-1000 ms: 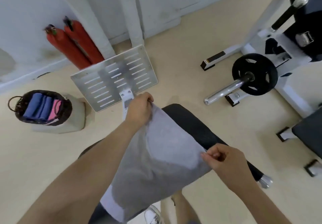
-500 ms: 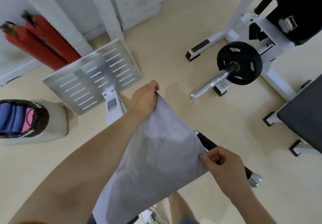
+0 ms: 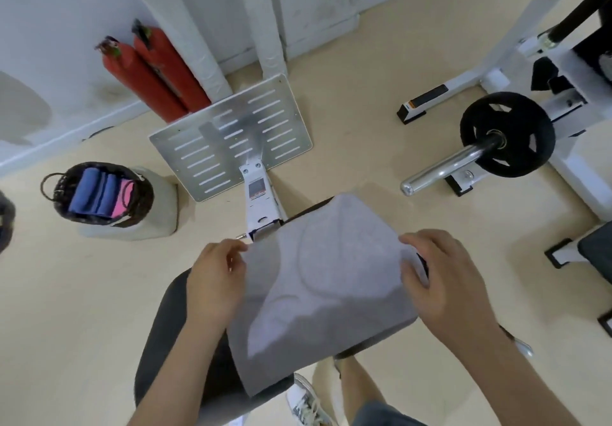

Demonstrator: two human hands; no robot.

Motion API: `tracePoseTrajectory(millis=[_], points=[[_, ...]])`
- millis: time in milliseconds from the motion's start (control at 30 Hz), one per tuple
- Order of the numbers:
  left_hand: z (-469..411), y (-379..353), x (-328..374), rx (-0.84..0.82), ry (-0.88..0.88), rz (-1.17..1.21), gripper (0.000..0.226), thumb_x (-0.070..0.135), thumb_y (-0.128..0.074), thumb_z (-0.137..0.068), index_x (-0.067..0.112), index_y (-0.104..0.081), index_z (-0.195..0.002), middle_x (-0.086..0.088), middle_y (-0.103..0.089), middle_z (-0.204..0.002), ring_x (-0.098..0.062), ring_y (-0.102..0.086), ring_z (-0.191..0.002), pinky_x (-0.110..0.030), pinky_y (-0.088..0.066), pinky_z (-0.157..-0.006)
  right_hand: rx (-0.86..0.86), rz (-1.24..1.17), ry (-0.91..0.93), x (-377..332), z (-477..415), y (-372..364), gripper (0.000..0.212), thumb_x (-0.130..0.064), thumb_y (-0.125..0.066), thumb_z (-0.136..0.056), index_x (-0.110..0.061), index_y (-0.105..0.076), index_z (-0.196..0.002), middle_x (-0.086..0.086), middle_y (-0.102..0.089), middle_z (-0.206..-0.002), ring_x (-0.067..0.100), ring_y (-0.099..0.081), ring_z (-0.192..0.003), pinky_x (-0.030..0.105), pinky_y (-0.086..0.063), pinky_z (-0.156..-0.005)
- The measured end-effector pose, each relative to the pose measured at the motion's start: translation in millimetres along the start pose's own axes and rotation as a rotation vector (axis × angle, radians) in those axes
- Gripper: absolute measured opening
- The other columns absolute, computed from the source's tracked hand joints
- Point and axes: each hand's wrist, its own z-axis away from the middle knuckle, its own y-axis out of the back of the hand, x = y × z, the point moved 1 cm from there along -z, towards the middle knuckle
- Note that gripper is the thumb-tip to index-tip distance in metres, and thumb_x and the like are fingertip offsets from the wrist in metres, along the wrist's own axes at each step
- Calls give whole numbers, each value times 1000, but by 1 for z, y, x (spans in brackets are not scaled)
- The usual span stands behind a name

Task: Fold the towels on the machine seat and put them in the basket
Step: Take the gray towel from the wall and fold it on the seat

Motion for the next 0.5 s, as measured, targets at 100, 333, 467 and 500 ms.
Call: tracePoseTrajectory(millis=[100,333,467,500], points=[[21,6,-55,-38,204,-35,24,17,-53,-91,16,-64,-112,-7,-65,-112,-26,-59,-100,-30,-39,-77,-168,48,182,-31,-23,-17,31,-15,-65,-84,-16,-66,-115,1,-61,-114,25,-58,-99,33,-50,-82],[-27,-11,-81,-174,357,91,24,24,-53,-91,9,-67,-104,-12,-68,-106,-33,-60,-105,-33,-44,-83,-501,215,252,-71,-66,-68,41,-30,-46,-96,-25,-48,-137,-2,-46,-138,21,-43,-123,31,-38,-101],[-64,-30,-78,-274,337,58,33,33,-56,-90,15,-64,-117,-7,-63,-121,-27,-57,-114,-33,-43,-92,-619,284,208,-72,-86,-91,45,-33,-45,-96,-25,-42,-140,3,-43,-141,25,-41,-127,37,-38,-103],[-70,-35,-75,-303,321,34,36,35,-57,-90,17,-62,-120,-4,-61,-125,-25,-55,-115,-32,-42,-94,-642,302,201,-70,-88,-95,46,-34,-45,-96,-26,-41,-141,4,-43,-139,25,-42,-126,38,-40,-102]])
